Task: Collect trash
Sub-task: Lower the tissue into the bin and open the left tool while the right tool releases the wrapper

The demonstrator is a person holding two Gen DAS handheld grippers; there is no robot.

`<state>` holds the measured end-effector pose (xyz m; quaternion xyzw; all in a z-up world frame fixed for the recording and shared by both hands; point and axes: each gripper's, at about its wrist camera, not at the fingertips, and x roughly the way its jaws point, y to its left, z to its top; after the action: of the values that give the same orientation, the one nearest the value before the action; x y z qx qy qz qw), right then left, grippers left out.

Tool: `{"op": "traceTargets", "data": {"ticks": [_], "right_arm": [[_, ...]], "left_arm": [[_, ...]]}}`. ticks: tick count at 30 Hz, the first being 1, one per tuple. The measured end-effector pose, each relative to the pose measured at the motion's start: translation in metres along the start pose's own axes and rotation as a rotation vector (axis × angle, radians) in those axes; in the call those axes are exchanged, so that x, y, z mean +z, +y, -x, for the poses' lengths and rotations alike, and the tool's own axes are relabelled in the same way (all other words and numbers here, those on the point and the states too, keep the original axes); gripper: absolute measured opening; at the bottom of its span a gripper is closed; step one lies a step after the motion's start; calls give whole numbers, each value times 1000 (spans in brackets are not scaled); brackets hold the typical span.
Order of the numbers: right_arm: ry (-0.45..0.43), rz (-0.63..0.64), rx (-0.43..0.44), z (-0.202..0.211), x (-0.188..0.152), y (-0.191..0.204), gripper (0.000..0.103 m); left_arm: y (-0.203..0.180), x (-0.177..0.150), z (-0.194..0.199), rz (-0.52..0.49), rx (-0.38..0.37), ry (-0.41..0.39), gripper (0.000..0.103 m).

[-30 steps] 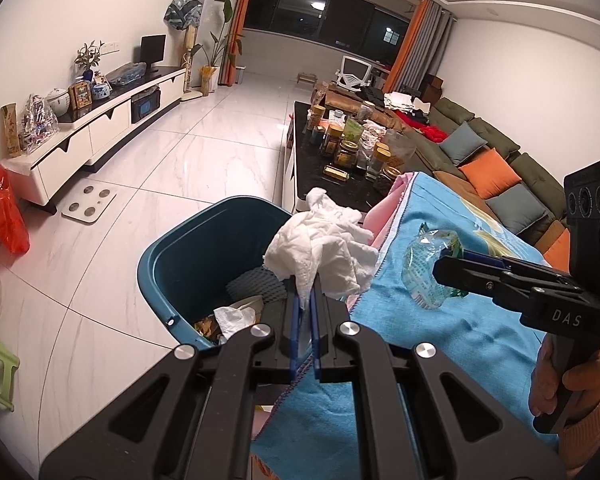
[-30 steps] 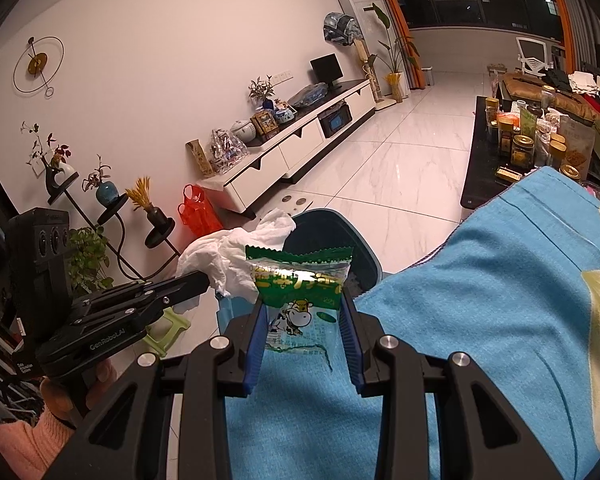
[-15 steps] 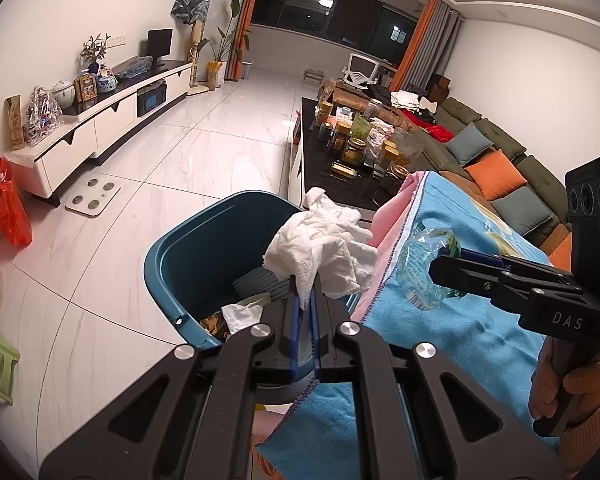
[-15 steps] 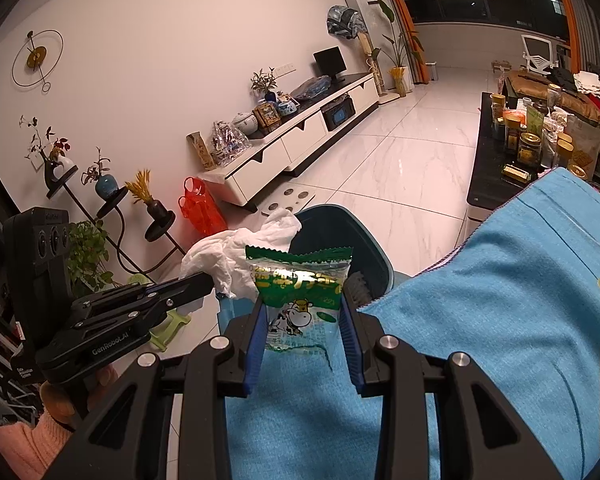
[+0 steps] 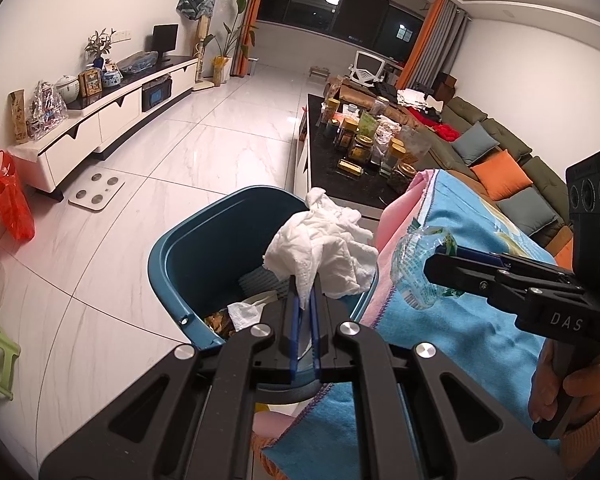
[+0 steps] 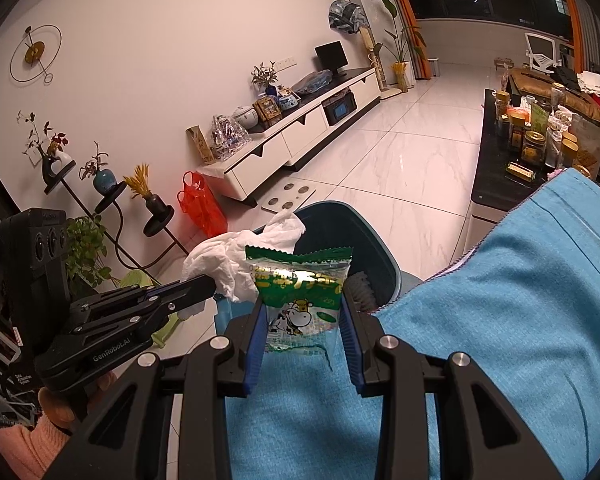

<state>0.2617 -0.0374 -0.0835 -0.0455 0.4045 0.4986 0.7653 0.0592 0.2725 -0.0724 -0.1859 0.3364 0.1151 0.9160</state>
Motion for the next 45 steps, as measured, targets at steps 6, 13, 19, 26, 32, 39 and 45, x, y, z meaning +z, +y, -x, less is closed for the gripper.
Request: {"op": "traceTargets", "data": {"ticks": [6, 13, 19, 26, 32, 39, 45], "right_arm": [[12, 0, -3, -8, 2, 2, 32], [24, 0, -4, -14, 2, 2, 32], [35, -2, -10, -19, 4, 2, 32], [48, 2, -16, -26, 5, 5, 32], [56, 7, -21, -31, 6, 7, 32], [63, 3, -24, -36, 5, 7, 32], [78, -2, -33, -43, 5, 6, 32]], "left_arm": [[3, 1, -6, 9, 7, 7, 5], [4, 2, -14, 15, 13, 16, 5], [5, 1, -21, 21, 20, 24, 5], [5, -1, -29, 28, 29, 31, 5], [7, -2, -36, 33, 31, 36, 5], [9, -4, -39, 37, 35, 39, 5], [12, -7, -42, 41, 40, 43, 5]]}}
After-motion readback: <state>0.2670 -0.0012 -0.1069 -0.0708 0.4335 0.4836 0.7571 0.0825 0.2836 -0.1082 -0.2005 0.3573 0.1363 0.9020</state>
